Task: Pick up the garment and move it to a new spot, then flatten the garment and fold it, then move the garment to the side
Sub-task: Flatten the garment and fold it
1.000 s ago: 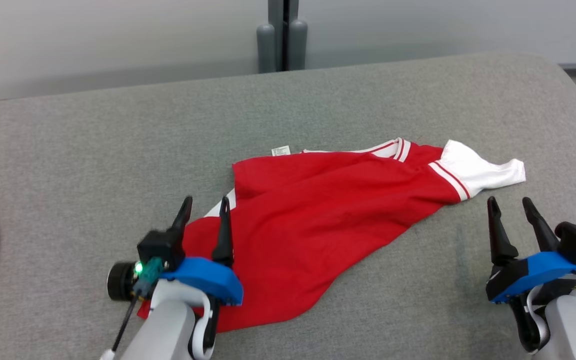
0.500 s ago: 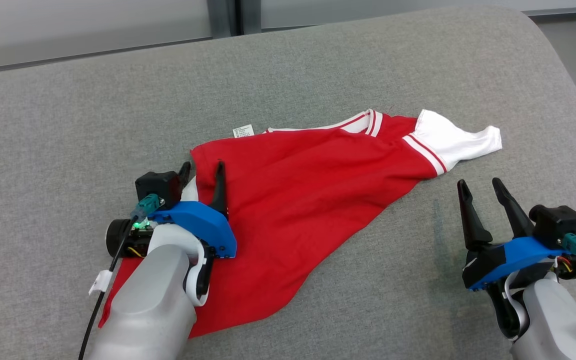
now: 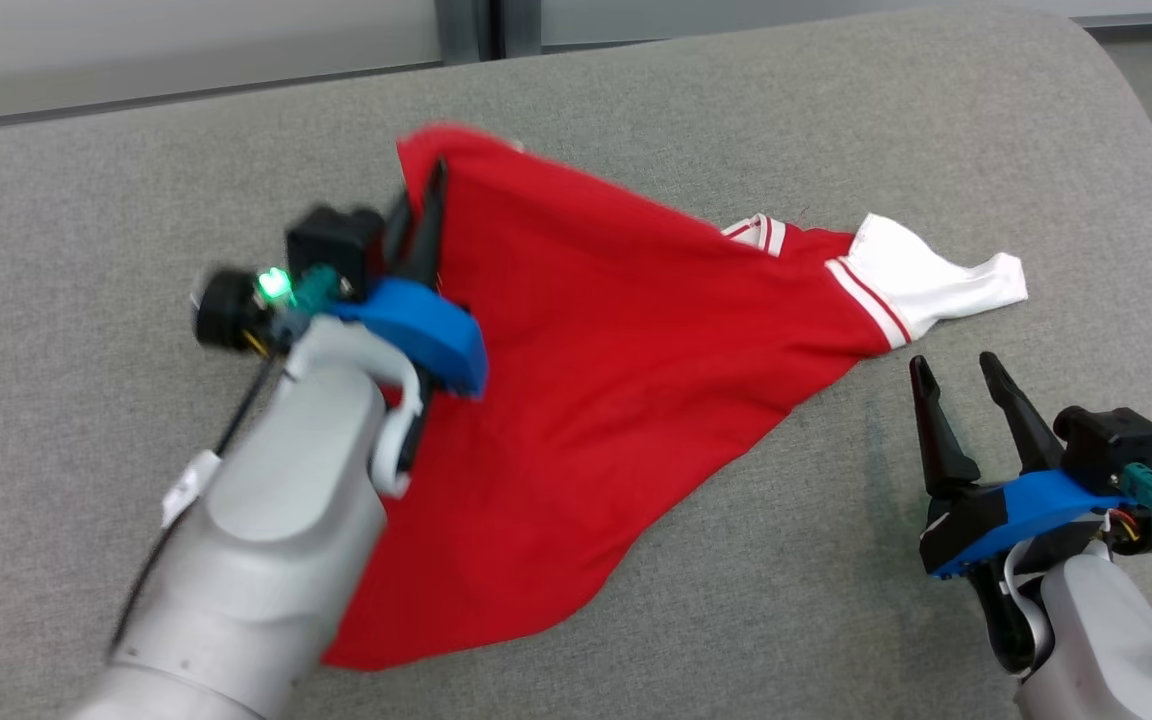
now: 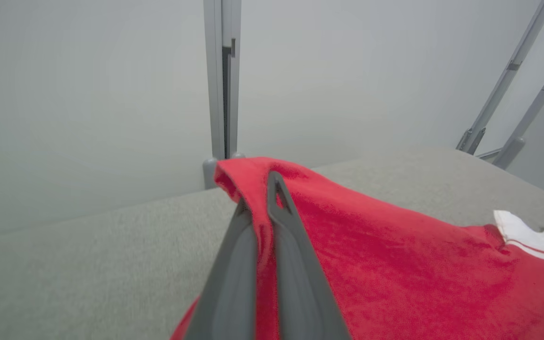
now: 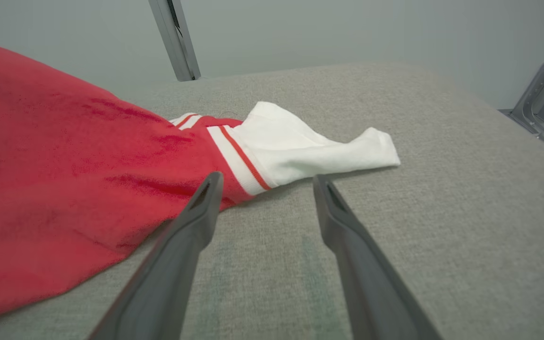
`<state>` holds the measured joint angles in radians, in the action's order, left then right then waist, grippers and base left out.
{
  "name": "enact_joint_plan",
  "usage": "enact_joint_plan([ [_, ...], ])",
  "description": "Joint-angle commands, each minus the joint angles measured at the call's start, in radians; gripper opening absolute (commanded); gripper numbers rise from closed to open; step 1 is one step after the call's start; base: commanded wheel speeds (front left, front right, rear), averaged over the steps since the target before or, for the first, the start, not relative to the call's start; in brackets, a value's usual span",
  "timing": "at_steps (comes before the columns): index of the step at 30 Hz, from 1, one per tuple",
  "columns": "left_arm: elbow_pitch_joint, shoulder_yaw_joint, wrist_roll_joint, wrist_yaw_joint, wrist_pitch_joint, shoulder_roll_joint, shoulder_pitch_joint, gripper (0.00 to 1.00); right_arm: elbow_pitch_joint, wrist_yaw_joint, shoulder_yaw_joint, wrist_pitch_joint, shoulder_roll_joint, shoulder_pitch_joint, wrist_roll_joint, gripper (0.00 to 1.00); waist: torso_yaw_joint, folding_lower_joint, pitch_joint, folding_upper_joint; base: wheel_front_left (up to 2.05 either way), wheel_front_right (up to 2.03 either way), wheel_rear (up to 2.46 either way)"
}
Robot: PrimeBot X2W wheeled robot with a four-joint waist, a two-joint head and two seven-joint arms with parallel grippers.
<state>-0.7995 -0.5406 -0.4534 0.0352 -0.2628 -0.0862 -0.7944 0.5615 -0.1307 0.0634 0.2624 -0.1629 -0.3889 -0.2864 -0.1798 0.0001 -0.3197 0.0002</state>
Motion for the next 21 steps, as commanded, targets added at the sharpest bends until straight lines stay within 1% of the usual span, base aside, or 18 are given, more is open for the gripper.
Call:
enact_joint_plan([
  [1,0.026,0.011,0.024,0.005,-0.003,-0.016,-0.03,0.0,-0.002,0.0,0.001,0.003,0.004,-0.016,-0.005,1.0,-0.002,-0.0001,0.003,-0.0002,0.0,0.0,0.0],
  [3,0.106,0.032,0.091,0.002,-0.003,-0.033,-0.045,0.0,0.001,0.0,0.003,0.003,0.01,-0.015,-0.005,1.0,-0.007,-0.0001,0.012,-0.0002,0.0,0.0,0.0],
  [6,0.237,0.057,0.186,-0.024,-0.003,-0.058,-0.079,0.0,0.009,0.0,0.002,0.003,0.02,-0.007,-0.003,1.0,-0.016,-0.0001,0.036,-0.0002,0.0,0.0,0.0],
  [8,0.321,0.068,0.241,-0.048,-0.003,-0.067,-0.084,0.0,0.016,0.0,-0.001,0.003,0.028,0.003,-0.001,1.0,-0.02,-0.0001,0.056,-0.0002,0.0,0.0,0.0],
  [12,0.448,0.092,0.307,-0.08,-0.003,-0.065,-0.026,0.0,0.028,0.0,-0.021,0.003,0.04,0.034,0.006,1.0,-0.013,-0.0001,0.099,-0.0002,0.0,0.0,0.0],
  [15,0.491,0.097,0.328,-0.098,-0.003,-0.058,0.056,0.0,0.03,0.0,-0.038,0.003,0.049,0.06,0.017,1.0,0.007,-0.0001,0.13,-0.0002,0.0,0.0,0.0],
  [21,0.476,0.15,0.301,-0.105,-0.003,-0.029,0.338,0.0,0.033,0.0,-0.061,0.003,0.056,0.101,0.032,1.0,0.06,-0.0001,0.168,-0.0002,0.0,0.0,0.0],
])
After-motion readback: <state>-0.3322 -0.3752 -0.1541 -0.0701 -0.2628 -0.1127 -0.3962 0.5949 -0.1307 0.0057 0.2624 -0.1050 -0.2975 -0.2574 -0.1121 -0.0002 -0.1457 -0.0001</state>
